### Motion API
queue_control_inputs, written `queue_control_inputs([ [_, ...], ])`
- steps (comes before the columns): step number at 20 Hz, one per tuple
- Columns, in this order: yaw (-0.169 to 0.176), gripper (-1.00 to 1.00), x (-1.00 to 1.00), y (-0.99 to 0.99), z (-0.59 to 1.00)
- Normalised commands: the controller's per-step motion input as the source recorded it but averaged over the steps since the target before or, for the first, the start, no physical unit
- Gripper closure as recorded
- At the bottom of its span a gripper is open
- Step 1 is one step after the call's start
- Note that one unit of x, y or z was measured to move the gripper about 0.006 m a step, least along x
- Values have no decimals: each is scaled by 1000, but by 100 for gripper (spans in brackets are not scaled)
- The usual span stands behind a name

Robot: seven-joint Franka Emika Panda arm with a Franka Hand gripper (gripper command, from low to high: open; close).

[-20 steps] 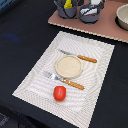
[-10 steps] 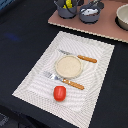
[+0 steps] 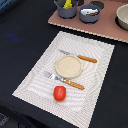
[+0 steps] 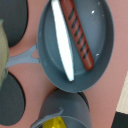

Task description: Interact with the objects in diverse but meaningful ways.

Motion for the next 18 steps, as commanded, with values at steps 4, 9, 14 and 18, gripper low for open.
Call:
queue_control_inputs([
  [4, -35, -100, 496, -819, 150],
  [9, -48, -100, 542, -781, 149],
  [14, -79, -100, 544, -719, 120],
  [18, -127, -100, 549, -601, 82],
])
